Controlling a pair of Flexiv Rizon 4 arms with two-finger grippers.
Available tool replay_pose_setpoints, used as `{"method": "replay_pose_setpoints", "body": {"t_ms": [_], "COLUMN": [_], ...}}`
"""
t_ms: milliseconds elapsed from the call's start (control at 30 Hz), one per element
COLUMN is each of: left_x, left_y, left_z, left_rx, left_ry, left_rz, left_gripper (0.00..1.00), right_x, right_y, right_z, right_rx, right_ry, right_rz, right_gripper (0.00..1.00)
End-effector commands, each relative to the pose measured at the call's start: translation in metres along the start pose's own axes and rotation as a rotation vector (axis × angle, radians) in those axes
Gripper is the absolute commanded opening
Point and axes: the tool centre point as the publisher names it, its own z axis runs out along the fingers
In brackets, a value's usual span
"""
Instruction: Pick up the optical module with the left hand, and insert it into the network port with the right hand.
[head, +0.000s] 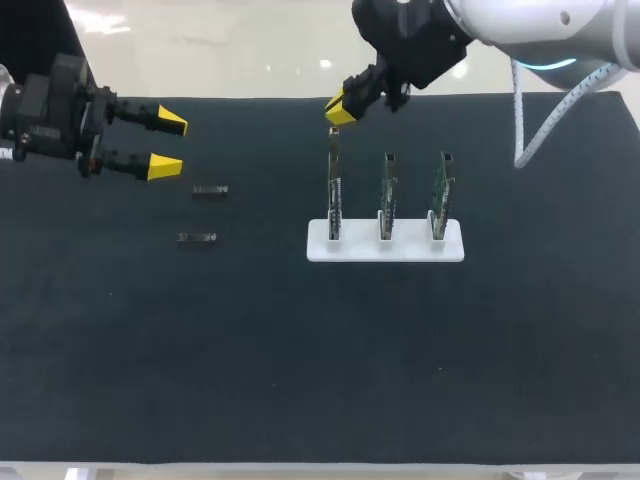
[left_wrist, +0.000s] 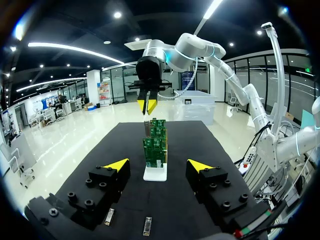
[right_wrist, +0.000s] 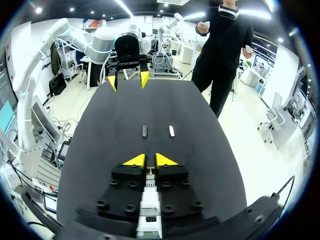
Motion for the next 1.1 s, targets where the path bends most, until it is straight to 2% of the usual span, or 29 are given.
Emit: {"method": "replay_pose_setpoints", "body": {"t_ms": [33,1100], "left_x": [-0.001,-0.001], "left_y": [0.0,0.0], "left_z": [0.0,0.0], "left_rx": [-0.002,-0.002], "left_ry": [0.003,0.003], "left_rz": [-0.001,-0.001], "left_gripper": [1.0,1.0], "right_x": [0.005,0.027], "right_y": [0.004,0.008], "right_z": [0.005,0.026], "right_rx": [0.011,0.028], "right_ry": [-0.018,-0.031], "right_rz": [0.002,-0.023], "right_gripper": [0.0,0.0]}}
